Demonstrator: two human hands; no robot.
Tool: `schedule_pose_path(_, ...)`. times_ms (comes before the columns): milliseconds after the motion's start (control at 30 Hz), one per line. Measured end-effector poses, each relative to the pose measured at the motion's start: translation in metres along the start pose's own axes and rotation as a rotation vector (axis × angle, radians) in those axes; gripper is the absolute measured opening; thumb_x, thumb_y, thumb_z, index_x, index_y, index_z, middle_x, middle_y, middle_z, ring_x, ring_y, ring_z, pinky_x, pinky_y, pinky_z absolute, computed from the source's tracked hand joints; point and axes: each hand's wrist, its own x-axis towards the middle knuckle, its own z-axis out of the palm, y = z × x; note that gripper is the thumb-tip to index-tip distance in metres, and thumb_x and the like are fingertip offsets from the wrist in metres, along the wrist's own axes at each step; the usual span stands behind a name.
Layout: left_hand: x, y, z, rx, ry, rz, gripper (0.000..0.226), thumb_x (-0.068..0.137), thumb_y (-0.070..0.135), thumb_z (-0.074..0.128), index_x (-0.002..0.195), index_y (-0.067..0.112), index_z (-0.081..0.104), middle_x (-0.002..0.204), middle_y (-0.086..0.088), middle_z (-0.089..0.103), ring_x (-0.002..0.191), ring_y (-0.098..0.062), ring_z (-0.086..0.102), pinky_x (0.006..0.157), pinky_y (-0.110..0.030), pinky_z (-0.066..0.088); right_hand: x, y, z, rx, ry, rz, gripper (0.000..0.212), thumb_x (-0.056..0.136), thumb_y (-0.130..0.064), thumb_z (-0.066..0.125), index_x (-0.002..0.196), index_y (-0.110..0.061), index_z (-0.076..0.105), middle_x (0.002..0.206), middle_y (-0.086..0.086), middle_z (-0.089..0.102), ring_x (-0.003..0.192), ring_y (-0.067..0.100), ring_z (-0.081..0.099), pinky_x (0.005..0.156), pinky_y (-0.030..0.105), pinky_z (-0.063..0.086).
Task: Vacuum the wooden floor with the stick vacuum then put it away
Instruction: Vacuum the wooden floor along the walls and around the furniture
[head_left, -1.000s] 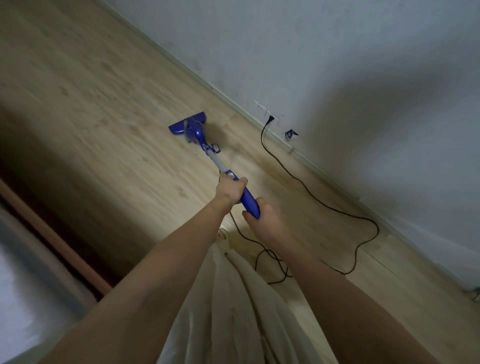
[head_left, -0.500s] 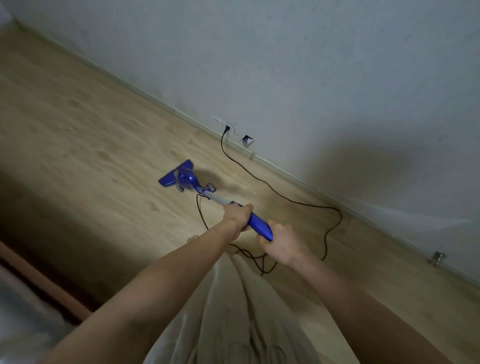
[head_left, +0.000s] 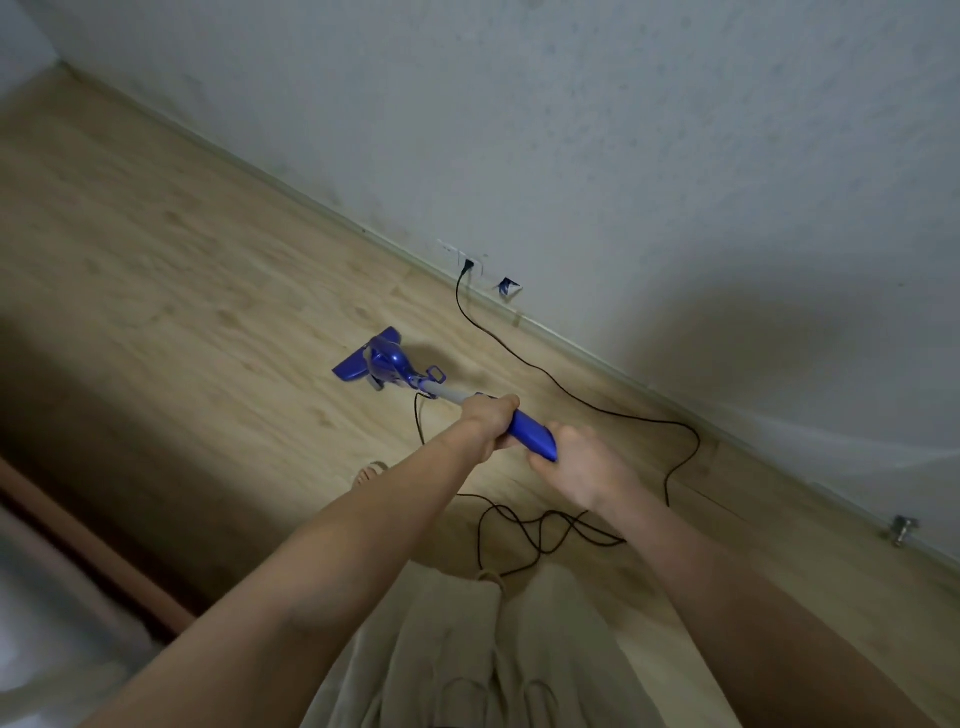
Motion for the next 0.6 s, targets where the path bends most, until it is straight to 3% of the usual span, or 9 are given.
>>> schedule_pose_path(200,0.04,0.044,-0.057,0.009,0.008,0.013,0.014,0.095,0.014,0.053,0.1,0.006,0.042,0.087,-0.008,0.054,0.075,-0.017,0.059,0.051,-0.024,0.055,0.058,-0.059,0.006,0.054,-0.014,-0.017,0.02,0.094,-0.038,0.055,0.101,-0.019,0.053,0.078,0.001,0.061,0.065,0.018,0.062,0.065,0.033,0.055)
schedule_pose_path(300,0.07,0.075,-0.098,0.022,0.017,0.031,0.015,0.095,0.015,0.053,0.101,0.006,0.042,0.095,-0.011,0.055,0.085,-0.02,0.06,0.059,-0.027,0.055,0.1,-0.101,0.005,0.092,-0.017,-0.018,0.02,0.094,-0.035,0.057,0.101,-0.016,0.055,0.078,0.001,0.061,0.062,0.014,0.057,0.056,0.024,0.045)
schedule_pose_path(367,0.09,0.096,-0.129,0.037,0.025,0.044,0.013,0.095,0.015,0.053,0.097,0.006,0.045,0.088,-0.009,0.055,0.077,-0.017,0.06,0.055,-0.024,0.055,0.129,-0.133,0.008,0.101,-0.026,-0.021,0.021,0.094,-0.034,0.057,0.1,-0.015,0.054,0.078,0.0,0.059,0.06,0.011,0.053,0.054,0.022,0.04)
schedule_pose_path(500,0.129,0.134,-0.197,0.056,0.072,0.017,0.025,0.093,0.014,0.055,0.113,0.003,0.045,0.097,-0.012,0.057,0.079,-0.019,0.059,0.048,-0.025,0.05,0.182,-0.201,0.025,0.16,-0.041,-0.015,0.021,0.093,-0.034,0.059,0.101,-0.016,0.053,0.082,0.004,0.061,0.065,0.017,0.057,0.064,0.034,0.052)
schedule_pose_path(600,0.152,0.163,-0.244,0.078,0.081,-0.006,0.026,0.094,0.011,0.055,0.115,0.003,0.044,0.104,-0.016,0.057,0.086,-0.025,0.058,0.05,-0.029,0.052,0.218,-0.248,0.037,0.194,-0.049,-0.011,0.023,0.093,-0.034,0.06,0.106,-0.017,0.052,0.085,0.003,0.061,0.07,0.018,0.057,0.06,0.028,0.047)
